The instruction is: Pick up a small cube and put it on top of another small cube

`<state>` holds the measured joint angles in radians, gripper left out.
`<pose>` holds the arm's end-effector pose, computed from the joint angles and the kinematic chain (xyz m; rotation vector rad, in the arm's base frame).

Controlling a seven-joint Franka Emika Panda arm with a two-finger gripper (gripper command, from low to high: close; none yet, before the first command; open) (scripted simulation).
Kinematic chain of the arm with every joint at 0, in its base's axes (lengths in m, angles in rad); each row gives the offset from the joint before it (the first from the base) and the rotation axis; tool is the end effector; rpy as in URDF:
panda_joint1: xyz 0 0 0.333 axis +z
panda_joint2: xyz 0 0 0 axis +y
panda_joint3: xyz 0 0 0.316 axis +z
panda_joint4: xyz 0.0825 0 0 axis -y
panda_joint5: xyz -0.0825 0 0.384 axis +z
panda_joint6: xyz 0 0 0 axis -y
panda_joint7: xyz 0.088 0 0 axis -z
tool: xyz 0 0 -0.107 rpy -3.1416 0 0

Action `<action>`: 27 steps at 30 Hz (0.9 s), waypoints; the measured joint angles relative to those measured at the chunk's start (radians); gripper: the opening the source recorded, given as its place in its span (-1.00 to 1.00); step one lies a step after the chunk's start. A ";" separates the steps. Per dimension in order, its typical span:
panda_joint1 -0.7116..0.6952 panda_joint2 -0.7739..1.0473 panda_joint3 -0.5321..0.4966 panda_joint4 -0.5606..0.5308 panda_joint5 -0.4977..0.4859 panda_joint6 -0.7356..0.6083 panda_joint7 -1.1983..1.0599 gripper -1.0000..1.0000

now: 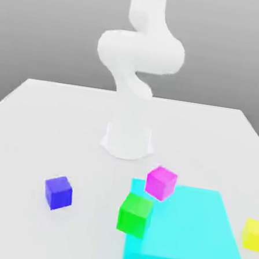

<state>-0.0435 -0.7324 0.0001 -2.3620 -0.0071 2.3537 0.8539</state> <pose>0.3747 -0.0164 0.6611 -2.4409 1.1704 -0.9459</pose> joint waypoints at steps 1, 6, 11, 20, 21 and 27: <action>-0.021 0.034 0.000 -0.029 -0.003 0.026 0.026 0.00; -0.119 0.197 -0.009 -0.172 -0.021 0.152 0.156 0.00; -0.215 0.364 -0.025 -0.316 -0.034 0.280 0.285 0.00; -0.351 0.750 -0.082 -0.536 0.017 0.570 0.453 0.00; -0.350 0.789 -0.074 -0.533 0.032 0.602 0.445 0.00; -0.400 0.963 -0.015 -0.507 0.066 0.745 0.421 -1.00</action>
<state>-0.4431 0.2302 -0.0145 -2.8687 0.0592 3.0991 1.2753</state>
